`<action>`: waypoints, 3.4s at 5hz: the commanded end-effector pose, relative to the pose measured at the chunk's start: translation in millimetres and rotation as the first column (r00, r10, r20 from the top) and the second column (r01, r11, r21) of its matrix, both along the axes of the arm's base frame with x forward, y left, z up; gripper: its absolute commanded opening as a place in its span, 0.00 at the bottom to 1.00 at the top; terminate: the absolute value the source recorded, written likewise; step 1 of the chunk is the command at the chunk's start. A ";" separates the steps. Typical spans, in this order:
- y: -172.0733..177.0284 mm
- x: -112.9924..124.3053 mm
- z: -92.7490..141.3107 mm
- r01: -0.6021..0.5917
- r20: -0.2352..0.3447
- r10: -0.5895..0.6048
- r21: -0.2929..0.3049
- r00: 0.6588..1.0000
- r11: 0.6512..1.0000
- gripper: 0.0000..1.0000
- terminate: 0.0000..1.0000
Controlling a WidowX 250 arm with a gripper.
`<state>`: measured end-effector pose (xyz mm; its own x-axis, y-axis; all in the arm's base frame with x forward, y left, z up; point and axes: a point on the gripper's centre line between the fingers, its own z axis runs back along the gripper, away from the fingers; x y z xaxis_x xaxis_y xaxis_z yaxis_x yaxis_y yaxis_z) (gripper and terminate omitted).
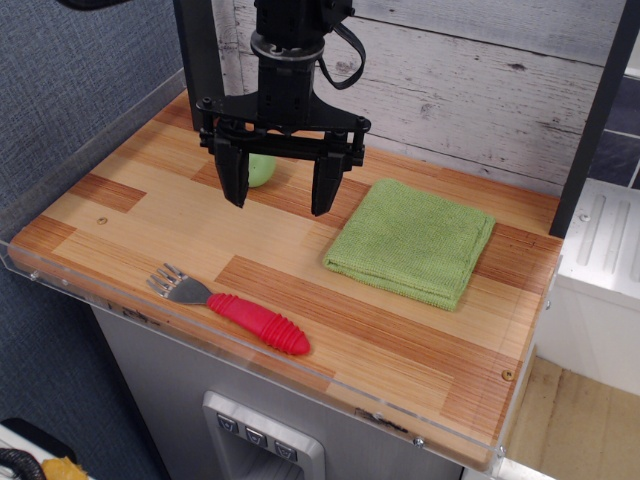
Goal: Move the towel right next to the fork
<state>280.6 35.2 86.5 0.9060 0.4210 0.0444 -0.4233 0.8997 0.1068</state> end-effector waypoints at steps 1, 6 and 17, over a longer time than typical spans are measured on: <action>0.0 0.0 0.0 0.000 0.000 0.000 0.000 1.000 1.000 1.00 0.00; -24.4 -11.4 13.1 -0.349 0.072 0.353 -0.068 0.933 0.935 1.00 0.00; -69.2 64.9 -66.7 0.191 0.170 -0.185 -0.018 0.968 0.981 0.00 0.00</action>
<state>345.6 -37.9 9.0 0.9561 0.2428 0.1638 -0.2500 0.9679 0.0248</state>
